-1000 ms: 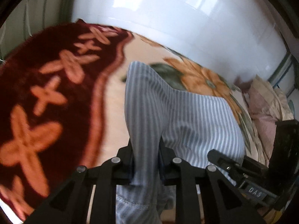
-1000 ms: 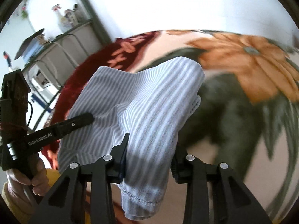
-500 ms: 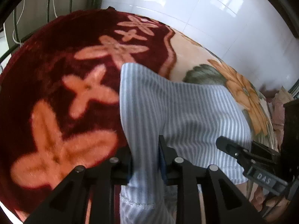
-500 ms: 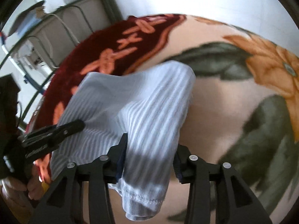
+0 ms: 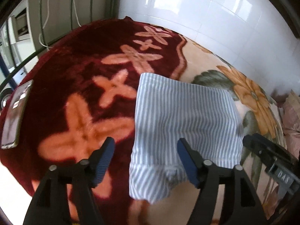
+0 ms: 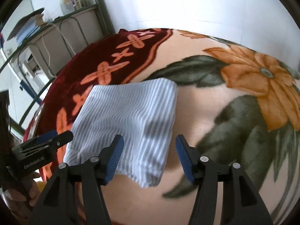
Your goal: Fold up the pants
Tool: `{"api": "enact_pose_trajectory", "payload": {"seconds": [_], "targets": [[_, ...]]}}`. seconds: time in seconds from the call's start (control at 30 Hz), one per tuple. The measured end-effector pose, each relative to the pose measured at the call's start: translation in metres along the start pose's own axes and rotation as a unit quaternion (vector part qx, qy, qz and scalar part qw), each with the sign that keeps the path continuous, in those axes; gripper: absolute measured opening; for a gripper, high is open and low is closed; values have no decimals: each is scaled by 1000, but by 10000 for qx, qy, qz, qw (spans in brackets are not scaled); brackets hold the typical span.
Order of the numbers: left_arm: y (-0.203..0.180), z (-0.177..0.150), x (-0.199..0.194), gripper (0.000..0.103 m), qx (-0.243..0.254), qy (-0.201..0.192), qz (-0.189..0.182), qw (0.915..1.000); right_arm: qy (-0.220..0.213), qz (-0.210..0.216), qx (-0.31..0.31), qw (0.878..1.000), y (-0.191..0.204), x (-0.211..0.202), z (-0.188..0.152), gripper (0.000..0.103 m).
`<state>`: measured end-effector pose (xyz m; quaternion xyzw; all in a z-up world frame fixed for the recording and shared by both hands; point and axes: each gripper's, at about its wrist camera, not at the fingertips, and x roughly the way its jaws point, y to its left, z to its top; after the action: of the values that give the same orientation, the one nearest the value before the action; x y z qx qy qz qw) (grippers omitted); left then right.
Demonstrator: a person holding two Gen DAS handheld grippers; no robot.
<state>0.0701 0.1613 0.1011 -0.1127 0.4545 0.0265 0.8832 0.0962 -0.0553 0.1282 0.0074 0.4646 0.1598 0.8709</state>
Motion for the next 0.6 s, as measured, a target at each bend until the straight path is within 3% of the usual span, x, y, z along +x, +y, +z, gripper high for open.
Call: {"api": "enact_pose_trajectory", "payload": {"seconds": [0.17,0.6], "targets": [[-9,-17,-4,80,142,22,293,9995,124,75,-160,9998,18,1,-27,59],[-14,-45,19,80,167,482,276,9983,281,0,-112,9995,27,9,-46,59]]}}
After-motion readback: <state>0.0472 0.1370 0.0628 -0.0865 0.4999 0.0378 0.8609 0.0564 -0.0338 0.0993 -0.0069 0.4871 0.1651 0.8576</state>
